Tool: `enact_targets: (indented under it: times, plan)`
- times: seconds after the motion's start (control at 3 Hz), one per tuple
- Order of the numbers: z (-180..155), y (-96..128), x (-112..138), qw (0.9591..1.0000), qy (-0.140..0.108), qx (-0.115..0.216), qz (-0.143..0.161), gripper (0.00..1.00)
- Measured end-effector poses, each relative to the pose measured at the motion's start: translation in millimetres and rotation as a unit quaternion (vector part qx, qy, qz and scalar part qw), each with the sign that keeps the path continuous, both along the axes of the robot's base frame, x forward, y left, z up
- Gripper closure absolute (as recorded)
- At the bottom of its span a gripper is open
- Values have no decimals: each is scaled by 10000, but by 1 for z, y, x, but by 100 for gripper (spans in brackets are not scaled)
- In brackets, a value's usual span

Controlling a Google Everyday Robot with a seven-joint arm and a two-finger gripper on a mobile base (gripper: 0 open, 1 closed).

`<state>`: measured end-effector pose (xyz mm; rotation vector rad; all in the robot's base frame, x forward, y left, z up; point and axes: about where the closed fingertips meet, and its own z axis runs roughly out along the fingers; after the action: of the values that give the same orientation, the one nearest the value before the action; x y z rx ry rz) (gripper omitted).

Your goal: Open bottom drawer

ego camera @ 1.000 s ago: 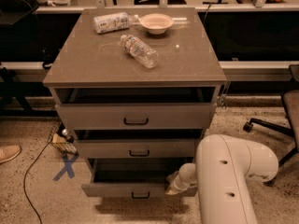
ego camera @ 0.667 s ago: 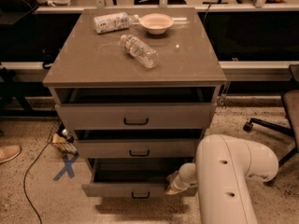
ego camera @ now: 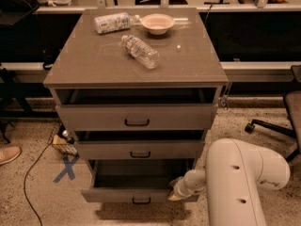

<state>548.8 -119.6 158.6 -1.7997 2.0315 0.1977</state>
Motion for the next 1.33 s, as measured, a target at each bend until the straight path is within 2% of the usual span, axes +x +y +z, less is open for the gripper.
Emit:
enact_targets:
  times: [0.33,1.0,1.33]
  plan:
    - [0,0,0,10000,4,2,2,50]
    - [-2,2,-3,10000,25,10,14,4]
    - [-2,3,-3,10000,24,17,12,0]
